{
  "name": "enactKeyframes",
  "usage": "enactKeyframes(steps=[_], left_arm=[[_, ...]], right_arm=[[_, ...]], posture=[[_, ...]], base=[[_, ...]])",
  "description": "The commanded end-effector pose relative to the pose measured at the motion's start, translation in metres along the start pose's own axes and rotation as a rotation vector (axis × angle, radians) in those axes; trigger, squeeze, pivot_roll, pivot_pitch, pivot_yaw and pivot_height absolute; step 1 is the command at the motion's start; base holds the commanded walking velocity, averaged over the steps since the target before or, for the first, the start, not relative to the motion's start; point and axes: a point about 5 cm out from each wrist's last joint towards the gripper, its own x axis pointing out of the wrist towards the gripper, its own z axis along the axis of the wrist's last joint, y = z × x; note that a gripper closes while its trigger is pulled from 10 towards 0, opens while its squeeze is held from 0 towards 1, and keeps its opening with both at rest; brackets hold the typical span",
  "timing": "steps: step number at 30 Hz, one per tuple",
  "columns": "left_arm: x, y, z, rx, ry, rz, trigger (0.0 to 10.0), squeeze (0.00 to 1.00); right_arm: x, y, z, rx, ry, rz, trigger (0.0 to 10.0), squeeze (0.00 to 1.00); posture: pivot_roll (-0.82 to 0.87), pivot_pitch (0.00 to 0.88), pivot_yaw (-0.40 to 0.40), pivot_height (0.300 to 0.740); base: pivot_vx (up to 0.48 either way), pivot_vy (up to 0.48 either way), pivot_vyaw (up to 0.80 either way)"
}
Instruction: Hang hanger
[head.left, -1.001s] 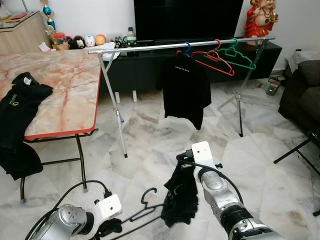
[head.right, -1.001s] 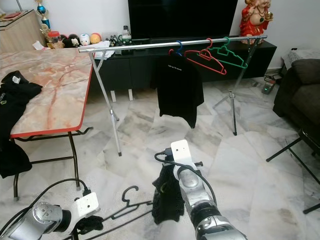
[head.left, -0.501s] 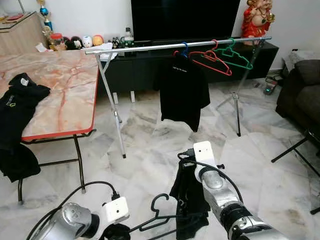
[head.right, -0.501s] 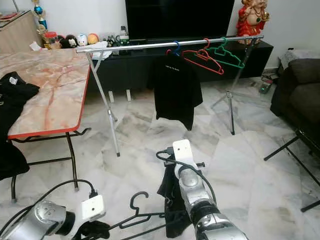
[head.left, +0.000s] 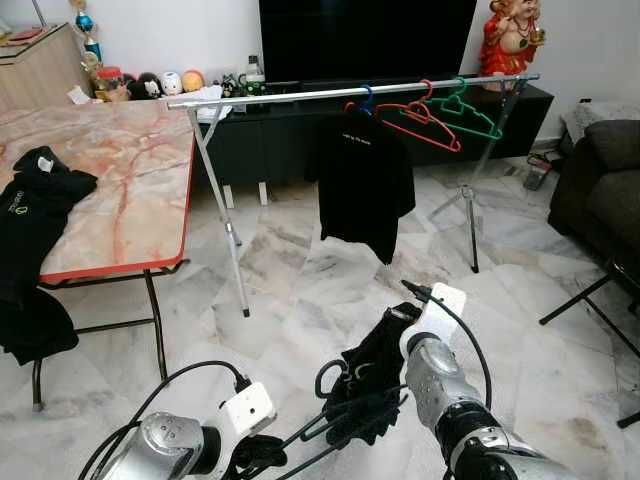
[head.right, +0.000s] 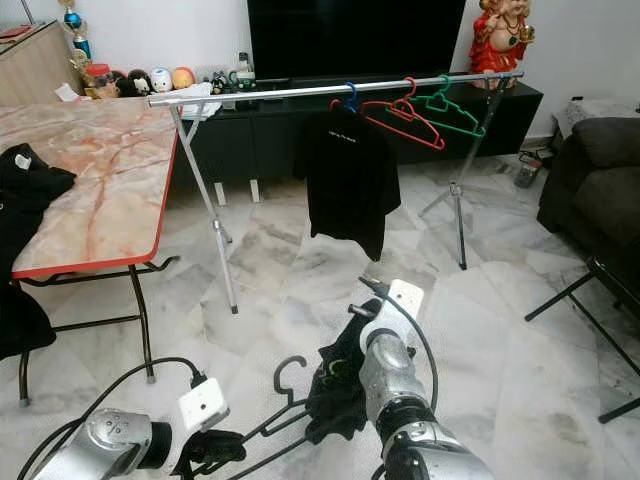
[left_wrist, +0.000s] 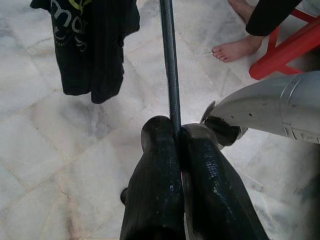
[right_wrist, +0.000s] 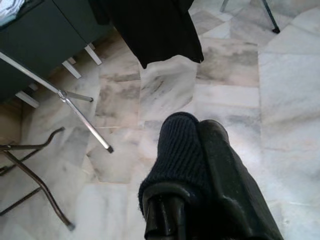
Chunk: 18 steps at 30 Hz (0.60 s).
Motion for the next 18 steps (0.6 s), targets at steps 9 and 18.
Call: enactKeyframes(steps=[9, 18], left_arm=[[-0.004, 0.024, -0.006, -0.069, -0.016, 0.216, 10.0, 0.0], [-0.001, 0.02, 0.002, -0.073, -0.056, 0.206, 10.0, 0.0]], right_arm=[[0.002, 0.003, 0.006, -0.075, 0.022, 0.044, 10.0, 0.0], [0.002, -0.001, 0.006, -0.005, 0.014, 0.0, 10.0, 0.0]], posture=[[0.13, 0.0, -0.022, 0.74], [0.13, 0.0, -0.021, 0.74]], base=[[0.0, 0.0, 0.0], [0.0, 0.0, 0.0]])
